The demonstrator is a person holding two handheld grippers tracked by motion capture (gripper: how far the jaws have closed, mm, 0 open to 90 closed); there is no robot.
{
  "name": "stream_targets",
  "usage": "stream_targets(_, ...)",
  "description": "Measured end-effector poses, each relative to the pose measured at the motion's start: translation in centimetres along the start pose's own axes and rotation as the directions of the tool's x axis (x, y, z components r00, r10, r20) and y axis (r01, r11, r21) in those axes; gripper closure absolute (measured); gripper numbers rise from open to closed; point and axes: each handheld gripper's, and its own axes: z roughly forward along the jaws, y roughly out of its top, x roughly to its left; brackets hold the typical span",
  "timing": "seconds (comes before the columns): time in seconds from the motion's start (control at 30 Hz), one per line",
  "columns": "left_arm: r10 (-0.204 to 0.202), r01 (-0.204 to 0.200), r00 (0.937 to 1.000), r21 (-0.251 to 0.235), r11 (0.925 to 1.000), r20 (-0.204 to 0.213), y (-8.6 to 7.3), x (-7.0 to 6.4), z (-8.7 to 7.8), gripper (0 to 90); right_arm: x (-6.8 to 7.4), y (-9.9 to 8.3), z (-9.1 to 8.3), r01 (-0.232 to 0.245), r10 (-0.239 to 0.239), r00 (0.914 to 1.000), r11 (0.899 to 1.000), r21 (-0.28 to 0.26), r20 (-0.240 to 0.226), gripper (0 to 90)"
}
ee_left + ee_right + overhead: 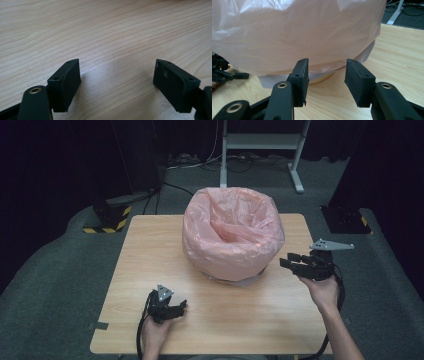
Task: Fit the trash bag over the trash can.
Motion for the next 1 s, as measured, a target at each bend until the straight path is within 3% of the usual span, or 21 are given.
stream_targets(0.67,0.002,-0.002,1.0000,0.001,1.0000,0.001,0.0,0.0,0.0,22.0,0.1,-2.3,2.6,-0.010,0.010,0.9999,0.999,0.033,-0.004,53.7)
stream_targets(1.0,0.002,-0.002,1.0000,0.001,1.0000,0.001,0.0,0.0,0.0,22.0,-0.2,-3.6,3.9,-0.011,0.010,0.9998,0.998,0.056,0.017,53.7)
